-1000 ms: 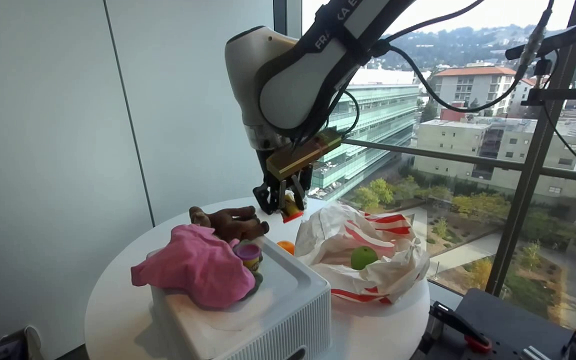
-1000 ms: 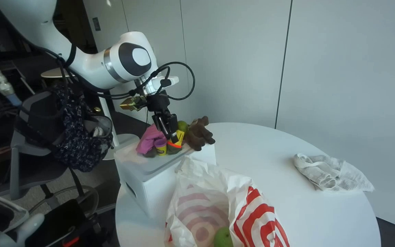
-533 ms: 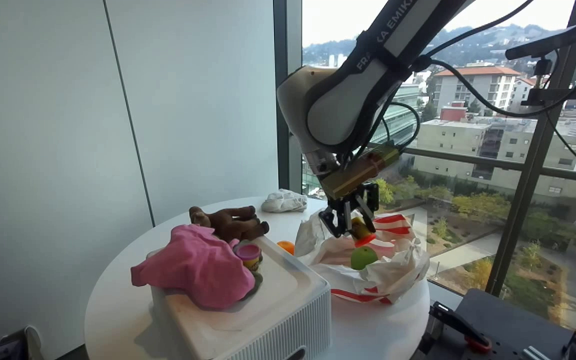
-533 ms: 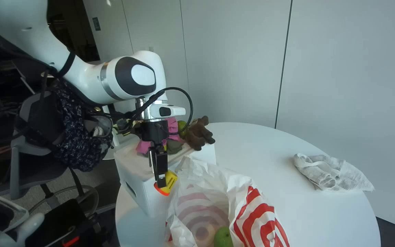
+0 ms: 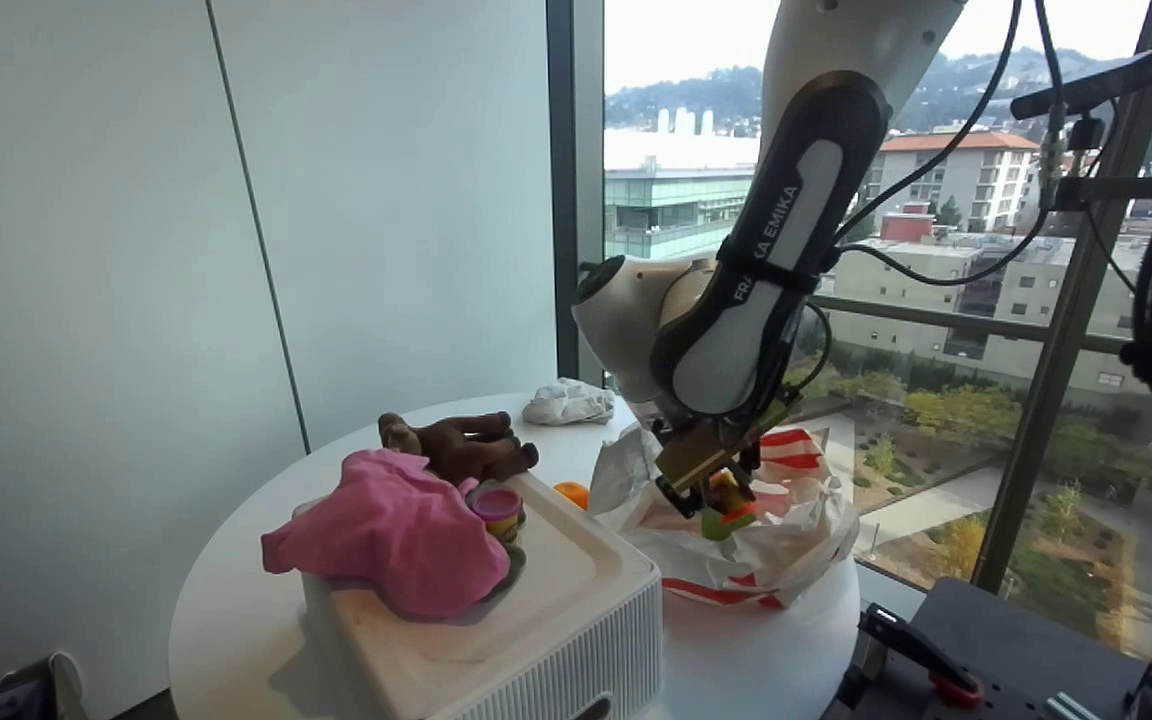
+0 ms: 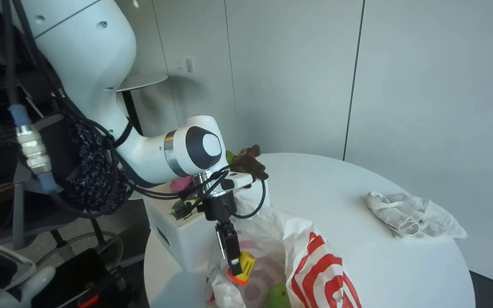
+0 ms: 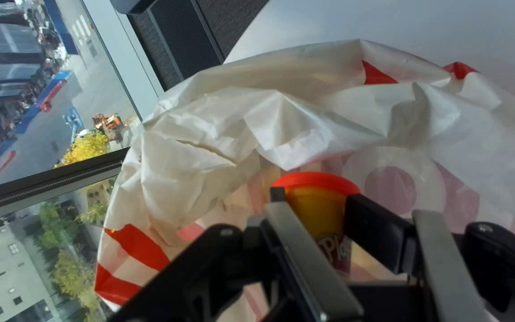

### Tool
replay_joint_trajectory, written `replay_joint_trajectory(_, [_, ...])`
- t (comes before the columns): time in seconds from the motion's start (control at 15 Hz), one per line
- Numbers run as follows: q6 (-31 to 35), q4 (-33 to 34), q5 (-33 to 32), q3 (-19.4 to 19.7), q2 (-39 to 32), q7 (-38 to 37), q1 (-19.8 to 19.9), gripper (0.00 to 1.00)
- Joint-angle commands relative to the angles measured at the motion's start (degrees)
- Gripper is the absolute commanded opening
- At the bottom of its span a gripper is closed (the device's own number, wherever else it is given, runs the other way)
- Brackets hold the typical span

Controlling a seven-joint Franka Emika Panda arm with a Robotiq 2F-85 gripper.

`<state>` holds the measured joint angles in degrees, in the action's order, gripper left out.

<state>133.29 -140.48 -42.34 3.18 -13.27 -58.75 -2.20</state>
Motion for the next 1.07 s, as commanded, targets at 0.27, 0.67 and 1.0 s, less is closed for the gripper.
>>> replay_joint_trajectory(0.27, [-6.20, -0.51, 6.92, -0.99, 5.28, 0.40, -0.70, 0.84])
replay_joint_trajectory(0.67, [-7.81, -0.62, 22.90, -6.98, 19.96, 12.91, -3.44, 1.00])
replay_joint_trajectory(1.0, [-4.53, 6.17, 29.62, -14.75, 20.30, 16.78, -8.35, 1.00])
